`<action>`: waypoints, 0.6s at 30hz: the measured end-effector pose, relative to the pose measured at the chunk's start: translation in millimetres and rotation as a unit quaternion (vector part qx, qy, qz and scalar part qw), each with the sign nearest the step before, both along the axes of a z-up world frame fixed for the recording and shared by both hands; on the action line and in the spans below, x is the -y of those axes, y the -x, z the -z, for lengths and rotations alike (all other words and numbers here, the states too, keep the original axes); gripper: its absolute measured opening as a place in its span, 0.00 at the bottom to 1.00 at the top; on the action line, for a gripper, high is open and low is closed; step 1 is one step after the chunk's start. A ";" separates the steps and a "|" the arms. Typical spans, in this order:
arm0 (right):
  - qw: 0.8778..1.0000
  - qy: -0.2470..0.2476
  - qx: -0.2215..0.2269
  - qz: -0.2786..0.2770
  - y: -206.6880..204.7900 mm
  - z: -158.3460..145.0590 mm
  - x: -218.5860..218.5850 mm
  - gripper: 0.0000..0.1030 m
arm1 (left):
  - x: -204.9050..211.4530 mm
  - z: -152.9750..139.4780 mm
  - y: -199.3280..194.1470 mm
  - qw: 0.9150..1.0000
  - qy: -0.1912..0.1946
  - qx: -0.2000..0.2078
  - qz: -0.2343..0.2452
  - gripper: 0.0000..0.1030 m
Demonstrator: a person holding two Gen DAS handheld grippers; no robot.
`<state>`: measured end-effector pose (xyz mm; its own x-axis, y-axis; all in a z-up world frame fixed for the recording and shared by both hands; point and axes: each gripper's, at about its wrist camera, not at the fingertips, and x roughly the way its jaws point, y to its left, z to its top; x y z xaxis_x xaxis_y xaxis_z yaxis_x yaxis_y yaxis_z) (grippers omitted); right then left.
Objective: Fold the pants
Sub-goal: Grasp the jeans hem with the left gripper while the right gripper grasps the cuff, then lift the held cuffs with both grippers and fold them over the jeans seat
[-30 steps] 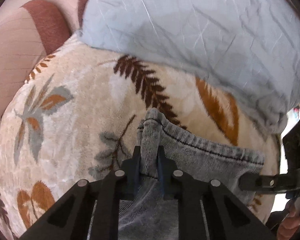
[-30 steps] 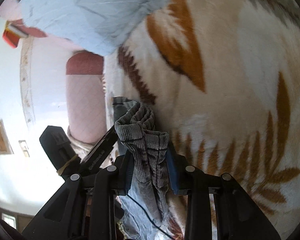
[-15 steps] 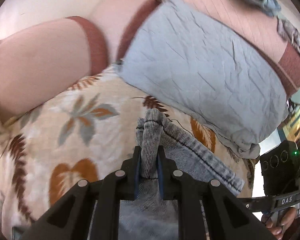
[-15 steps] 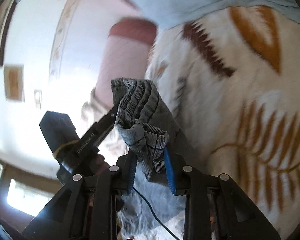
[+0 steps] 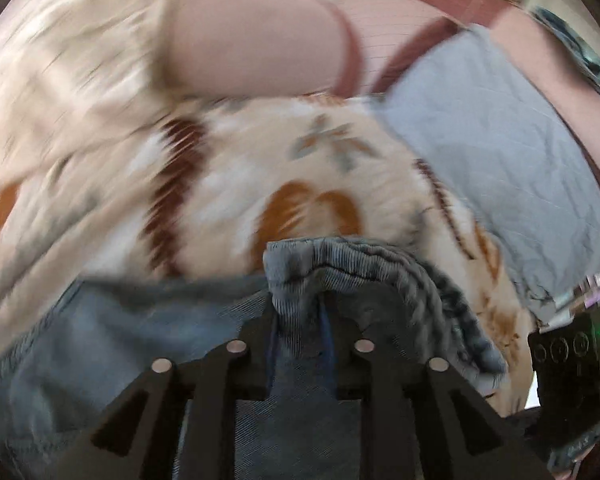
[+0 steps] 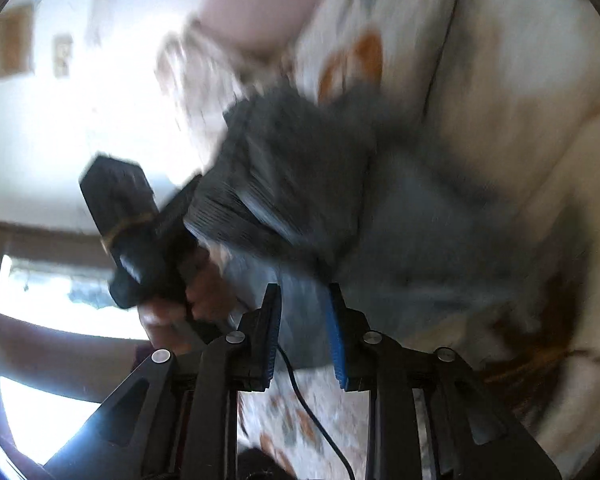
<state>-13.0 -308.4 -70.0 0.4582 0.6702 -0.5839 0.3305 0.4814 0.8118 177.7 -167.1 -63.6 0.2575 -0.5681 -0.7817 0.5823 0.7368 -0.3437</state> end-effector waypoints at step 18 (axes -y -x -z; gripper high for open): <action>0.992 -0.010 0.022 0.121 2.1 -7.6 76.2 0.53 | -47.2 6.4 71.7 0.994 0.061 -0.062 -0.064 0.63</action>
<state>-15.1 -384.6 -62.4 0.6318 0.5486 -0.5476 0.3977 0.3769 0.8365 106.0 -119.9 -70.1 0.2391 -0.6291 -0.7396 0.4341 0.7506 -0.4981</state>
